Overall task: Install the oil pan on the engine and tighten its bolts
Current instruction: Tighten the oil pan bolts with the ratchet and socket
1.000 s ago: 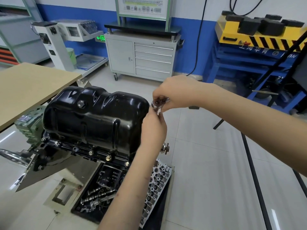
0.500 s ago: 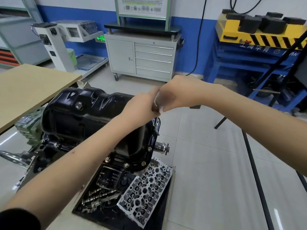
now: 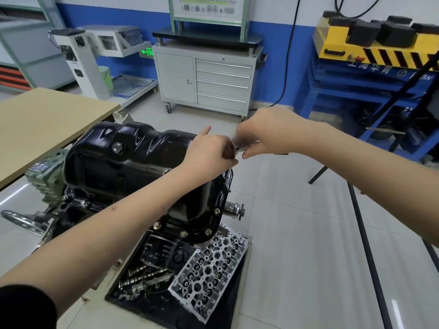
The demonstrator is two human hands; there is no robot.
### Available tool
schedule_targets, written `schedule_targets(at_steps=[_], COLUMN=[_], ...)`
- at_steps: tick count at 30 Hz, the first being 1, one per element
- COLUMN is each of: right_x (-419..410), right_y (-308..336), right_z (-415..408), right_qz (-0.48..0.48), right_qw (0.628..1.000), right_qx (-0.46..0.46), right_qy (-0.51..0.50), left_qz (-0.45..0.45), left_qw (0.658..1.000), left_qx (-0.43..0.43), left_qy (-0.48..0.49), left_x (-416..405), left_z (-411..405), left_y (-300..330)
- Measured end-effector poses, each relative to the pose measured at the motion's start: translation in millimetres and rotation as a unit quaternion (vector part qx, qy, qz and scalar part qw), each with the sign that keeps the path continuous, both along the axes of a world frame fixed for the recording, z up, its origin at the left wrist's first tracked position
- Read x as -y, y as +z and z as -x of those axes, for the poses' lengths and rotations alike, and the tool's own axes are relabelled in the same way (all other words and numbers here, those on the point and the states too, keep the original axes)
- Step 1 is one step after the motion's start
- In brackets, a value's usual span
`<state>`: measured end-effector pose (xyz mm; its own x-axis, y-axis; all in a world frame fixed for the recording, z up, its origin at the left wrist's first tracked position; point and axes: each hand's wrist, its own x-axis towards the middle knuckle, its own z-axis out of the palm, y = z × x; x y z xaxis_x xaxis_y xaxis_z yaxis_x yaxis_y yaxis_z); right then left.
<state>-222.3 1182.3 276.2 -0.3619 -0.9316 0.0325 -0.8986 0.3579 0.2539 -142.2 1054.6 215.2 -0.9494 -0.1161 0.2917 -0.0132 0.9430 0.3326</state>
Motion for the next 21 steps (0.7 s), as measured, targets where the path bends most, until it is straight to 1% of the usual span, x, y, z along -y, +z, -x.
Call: schedule_targets(at_steps=[4, 5, 8, 10, 13, 14, 17, 21], right_x=[-4.8, -5.4, -2.3, 0.8, -2.3, -4.5, -5.7, 0.3], right_y=[-4.2, -4.6, -4.9, -4.4, -0.3, 0.5, -0.7, -4.0], right_z=[-5.4, -6.7, -7.8, -6.7, -6.8, -6.7, -7.0, -11.4], right_qz=[0.03, 0.028, 0.004, -0.007, -0.01, -0.009, 0.0, 0.03], right_qw=[0.997, 0.998, 0.997, 0.995, 0.999, 1.0, 0.999, 0.995], right_qx=[0.059, 0.044, -0.061, -0.071, 0.02, 0.028, -0.006, 0.041], right_qy=[-0.03, -0.02, 0.049, 0.062, 0.024, 0.01, -0.033, -0.083], left_qz=[-0.002, -0.007, -0.006, -0.006, 0.001, 0.006, 0.017, 0.039], left_qw=[1.0, 1.0, 1.0, 1.0, 0.999, 0.999, 0.998, 0.996], left_qx=[-0.02, -0.015, 0.005, -0.004, -0.04, -0.051, -0.066, -0.076], left_qy=[0.02, 0.016, -0.006, -0.009, -0.002, -0.001, 0.009, 0.013], left_x=[-2.2, -2.0, -1.1, 0.2, -0.2, -1.4, -3.2, -2.5], left_z=[-0.2, -0.9, -3.7, -4.3, -5.2, -4.2, -0.1, -0.3], left_y=[-0.7, 0.3, 2.3, 0.5, -4.5, -6.1, -8.8, -9.7])
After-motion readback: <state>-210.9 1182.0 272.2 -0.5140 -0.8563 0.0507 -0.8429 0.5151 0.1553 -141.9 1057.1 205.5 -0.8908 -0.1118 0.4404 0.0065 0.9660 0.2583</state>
